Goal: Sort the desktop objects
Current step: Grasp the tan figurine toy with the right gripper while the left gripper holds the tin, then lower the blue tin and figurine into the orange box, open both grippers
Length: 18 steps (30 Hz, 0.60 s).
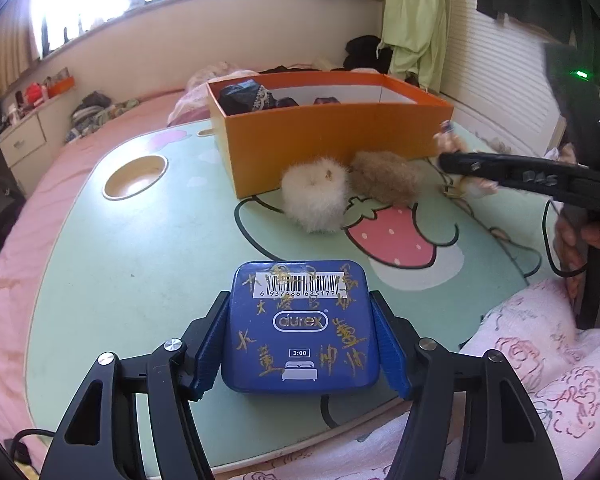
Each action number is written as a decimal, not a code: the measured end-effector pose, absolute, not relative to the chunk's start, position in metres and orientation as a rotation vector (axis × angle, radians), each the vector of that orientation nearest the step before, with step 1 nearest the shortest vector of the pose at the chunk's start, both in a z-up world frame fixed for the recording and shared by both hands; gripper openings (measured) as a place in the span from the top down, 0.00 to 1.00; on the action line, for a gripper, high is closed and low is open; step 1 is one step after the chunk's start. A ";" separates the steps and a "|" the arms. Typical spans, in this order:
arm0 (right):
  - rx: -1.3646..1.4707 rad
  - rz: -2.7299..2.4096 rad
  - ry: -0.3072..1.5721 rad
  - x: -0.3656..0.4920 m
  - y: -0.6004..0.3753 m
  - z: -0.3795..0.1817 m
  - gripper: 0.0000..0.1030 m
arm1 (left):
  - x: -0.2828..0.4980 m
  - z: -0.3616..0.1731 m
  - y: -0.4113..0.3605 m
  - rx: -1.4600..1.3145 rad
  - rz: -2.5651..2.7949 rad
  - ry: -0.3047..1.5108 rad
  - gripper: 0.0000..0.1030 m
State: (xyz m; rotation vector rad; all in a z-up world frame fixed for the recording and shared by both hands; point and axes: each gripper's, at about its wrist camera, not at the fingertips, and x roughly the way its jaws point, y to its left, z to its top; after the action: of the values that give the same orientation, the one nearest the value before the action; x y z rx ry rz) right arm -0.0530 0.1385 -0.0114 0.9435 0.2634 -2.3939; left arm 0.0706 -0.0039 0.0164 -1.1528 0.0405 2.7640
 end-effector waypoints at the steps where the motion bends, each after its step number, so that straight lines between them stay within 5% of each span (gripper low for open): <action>1: 0.919 -2.399 0.241 -0.050 0.144 -0.005 0.69 | 0.070 0.021 -0.006 -1.144 2.765 0.017 0.37; 10: 0.798 -2.428 0.224 -0.067 0.129 0.062 0.69 | 0.007 0.121 0.002 -0.931 2.744 -0.079 0.37; 18: 0.842 -2.433 0.194 -0.127 0.078 0.069 0.69 | -0.097 0.101 -0.001 -1.112 2.833 -0.163 0.36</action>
State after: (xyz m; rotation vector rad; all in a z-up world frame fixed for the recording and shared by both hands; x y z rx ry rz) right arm -0.1270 0.0776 0.0691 0.8416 0.1936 -2.4334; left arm -0.0972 -0.0007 0.1011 -1.1117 -0.1629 2.8333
